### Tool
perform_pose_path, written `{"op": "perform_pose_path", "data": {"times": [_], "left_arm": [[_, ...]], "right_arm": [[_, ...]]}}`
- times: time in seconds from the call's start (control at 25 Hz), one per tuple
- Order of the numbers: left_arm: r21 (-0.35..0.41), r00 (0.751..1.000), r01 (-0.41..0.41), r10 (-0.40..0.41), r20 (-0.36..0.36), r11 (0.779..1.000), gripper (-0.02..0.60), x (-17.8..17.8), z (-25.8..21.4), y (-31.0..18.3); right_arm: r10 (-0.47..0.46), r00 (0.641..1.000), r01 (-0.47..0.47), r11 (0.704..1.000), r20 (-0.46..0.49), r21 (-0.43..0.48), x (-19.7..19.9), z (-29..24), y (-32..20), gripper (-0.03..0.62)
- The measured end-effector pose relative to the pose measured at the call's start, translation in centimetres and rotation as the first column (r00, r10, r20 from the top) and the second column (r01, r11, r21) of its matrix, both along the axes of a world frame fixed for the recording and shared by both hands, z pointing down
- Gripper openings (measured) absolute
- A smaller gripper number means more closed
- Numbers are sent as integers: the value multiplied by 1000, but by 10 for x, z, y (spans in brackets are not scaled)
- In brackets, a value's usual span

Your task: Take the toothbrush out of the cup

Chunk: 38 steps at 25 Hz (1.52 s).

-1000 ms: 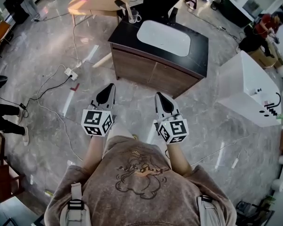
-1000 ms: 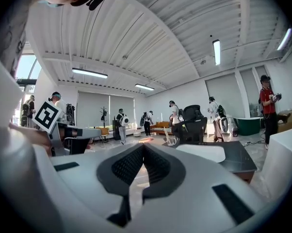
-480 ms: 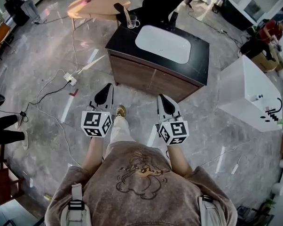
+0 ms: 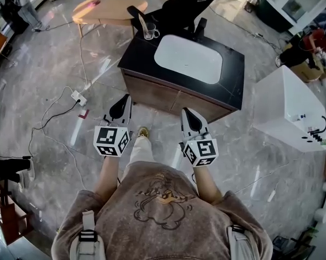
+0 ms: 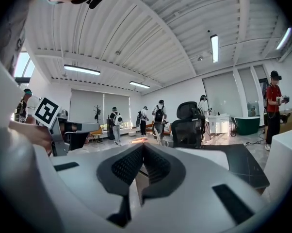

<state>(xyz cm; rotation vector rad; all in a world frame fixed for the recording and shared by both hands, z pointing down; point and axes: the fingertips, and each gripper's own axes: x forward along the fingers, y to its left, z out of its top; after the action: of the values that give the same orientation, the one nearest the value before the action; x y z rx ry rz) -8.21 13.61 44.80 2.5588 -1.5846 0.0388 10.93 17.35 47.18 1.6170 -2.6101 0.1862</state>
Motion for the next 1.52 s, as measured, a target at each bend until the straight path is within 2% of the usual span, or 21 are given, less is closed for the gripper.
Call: {"op": "perform_pose_path", "data": {"times": [0.28, 0.56, 0.76, 0.92, 1.08, 1.52], "left_arm": [[-19, 1000, -13, 13, -18, 1000, 17, -15, -5, -82], [-13, 998, -63, 63, 8, 998, 17, -30, -10, -165], [16, 998, -58, 58, 24, 998, 17, -41, -18, -213], [13, 997, -67, 67, -23, 998, 17, -40, -22, -235], [4, 996, -76, 76, -36, 997, 17, -37, -21, -251], [-6, 996, -26, 25, -80, 1000, 17, -33, -24, -293]], "right_arm": [[29, 1000, -29, 1000, 0, -5, -5, -6, -81, 16], [43, 999, -43, 999, 14, 4, -29, -10, -161, 16], [75, 997, -75, 997, 20, 12, -37, -18, -206, 15], [81, 997, -81, 997, 9, 14, -38, -23, -229, 16], [81, 997, -81, 997, 5, 13, -35, -24, -249, 15], [7, 1000, -7, 1000, 7, 12, -34, -24, -306, 15]]}}
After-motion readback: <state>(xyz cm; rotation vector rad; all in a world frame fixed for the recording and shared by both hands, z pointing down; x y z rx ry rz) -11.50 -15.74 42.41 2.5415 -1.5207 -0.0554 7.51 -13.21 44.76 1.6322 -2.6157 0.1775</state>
